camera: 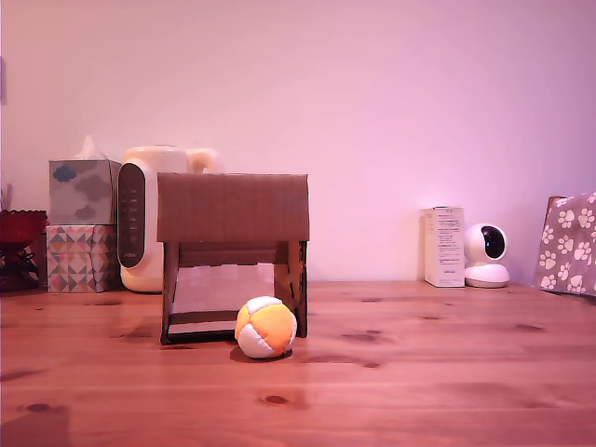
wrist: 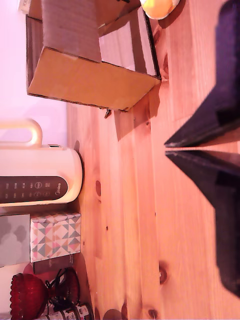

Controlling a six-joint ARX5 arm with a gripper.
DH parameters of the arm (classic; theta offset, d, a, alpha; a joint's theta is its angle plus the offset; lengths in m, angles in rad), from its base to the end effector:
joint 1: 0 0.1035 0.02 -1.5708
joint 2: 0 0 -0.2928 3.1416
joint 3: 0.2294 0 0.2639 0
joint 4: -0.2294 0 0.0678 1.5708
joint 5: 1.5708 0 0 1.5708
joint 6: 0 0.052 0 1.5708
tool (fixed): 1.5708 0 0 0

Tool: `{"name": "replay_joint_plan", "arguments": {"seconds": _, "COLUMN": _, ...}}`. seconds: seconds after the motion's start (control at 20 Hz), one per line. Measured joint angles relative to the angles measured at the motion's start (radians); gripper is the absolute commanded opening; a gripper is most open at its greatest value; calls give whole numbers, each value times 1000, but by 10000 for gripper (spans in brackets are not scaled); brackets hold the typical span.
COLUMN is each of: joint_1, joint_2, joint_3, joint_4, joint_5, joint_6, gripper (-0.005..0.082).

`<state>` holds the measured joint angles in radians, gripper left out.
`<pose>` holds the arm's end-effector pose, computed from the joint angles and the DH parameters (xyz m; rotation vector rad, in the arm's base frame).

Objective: Drop the footbag into the cardboard dice tower

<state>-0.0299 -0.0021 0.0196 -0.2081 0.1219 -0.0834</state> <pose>0.0999 -0.0093 0.1463 -0.0916 0.1926 -0.1435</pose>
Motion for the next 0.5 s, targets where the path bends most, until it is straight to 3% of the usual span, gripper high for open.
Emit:
{"name": "replay_joint_plan", "arguments": {"seconds": 0.4, "joint_1": 0, "joint_2": 0, "joint_3": 0, "joint_4": 3, "joint_5": 1, "joint_6": 0, "gripper": -19}}
{"name": "replay_joint_plan", "arguments": {"seconds": 0.5, "joint_1": 0, "joint_2": 0, "joint_3": 0, "joint_4": 25, "joint_5": 27, "joint_6": -14, "gripper": -19}}
